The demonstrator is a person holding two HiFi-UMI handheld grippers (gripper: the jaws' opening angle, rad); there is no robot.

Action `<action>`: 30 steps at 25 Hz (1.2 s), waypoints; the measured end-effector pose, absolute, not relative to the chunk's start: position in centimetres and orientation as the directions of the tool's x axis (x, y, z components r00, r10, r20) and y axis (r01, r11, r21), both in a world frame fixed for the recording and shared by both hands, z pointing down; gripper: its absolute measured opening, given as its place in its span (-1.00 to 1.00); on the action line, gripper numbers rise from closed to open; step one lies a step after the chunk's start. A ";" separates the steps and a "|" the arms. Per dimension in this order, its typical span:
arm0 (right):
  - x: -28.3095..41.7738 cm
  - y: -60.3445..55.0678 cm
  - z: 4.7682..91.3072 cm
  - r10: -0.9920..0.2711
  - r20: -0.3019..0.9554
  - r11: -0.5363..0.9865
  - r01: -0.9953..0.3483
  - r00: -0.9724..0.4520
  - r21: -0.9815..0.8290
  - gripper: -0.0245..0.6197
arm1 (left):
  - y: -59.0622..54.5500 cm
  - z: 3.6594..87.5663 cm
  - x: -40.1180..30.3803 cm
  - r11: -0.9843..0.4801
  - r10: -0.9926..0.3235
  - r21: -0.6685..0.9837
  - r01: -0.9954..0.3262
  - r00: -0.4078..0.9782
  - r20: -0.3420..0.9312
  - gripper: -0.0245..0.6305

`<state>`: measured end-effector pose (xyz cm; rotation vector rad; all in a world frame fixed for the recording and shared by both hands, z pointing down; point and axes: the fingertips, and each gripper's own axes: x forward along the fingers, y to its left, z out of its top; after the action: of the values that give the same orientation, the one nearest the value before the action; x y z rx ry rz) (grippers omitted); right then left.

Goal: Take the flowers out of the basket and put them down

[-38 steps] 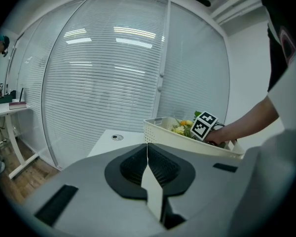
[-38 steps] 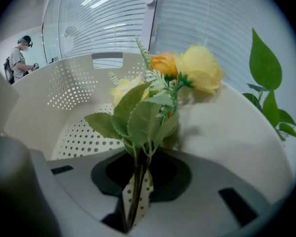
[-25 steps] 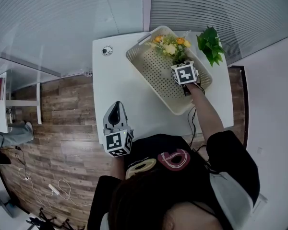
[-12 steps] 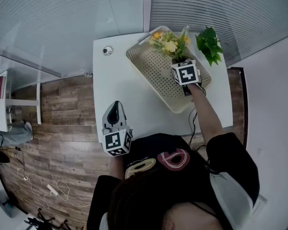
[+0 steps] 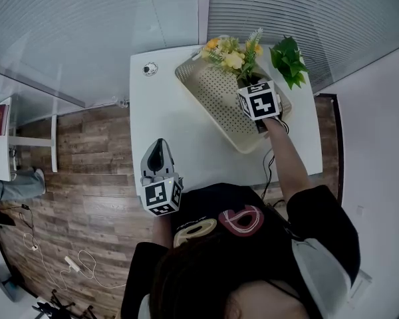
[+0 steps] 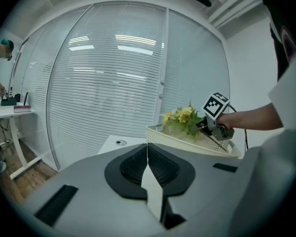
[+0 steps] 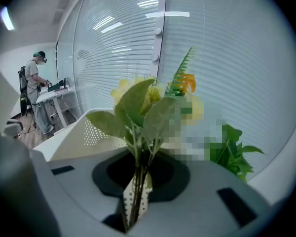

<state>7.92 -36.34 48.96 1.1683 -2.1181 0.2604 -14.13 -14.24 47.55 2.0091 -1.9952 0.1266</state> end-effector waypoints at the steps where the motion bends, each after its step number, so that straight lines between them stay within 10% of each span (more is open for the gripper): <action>1: 7.8 -36.1 48.6 -0.668 0.652 0.577 -0.804 -0.359 0.148 -0.75 | -14.1 47.5 -14.2 0.017 -0.962 0.154 -0.988 0.026 0.272 -0.87; 30: -0.4 -27.6 42.1 -0.568 0.601 0.760 -0.638 -0.562 0.122 -0.75 | -10.9 46.7 -16.3 0.092 -0.971 0.173 -0.981 -0.049 0.236 -0.87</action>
<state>-0.38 -27.57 42.10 0.8988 -2.3194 0.1437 -16.28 -10.85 46.70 1.9389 -2.0842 0.0494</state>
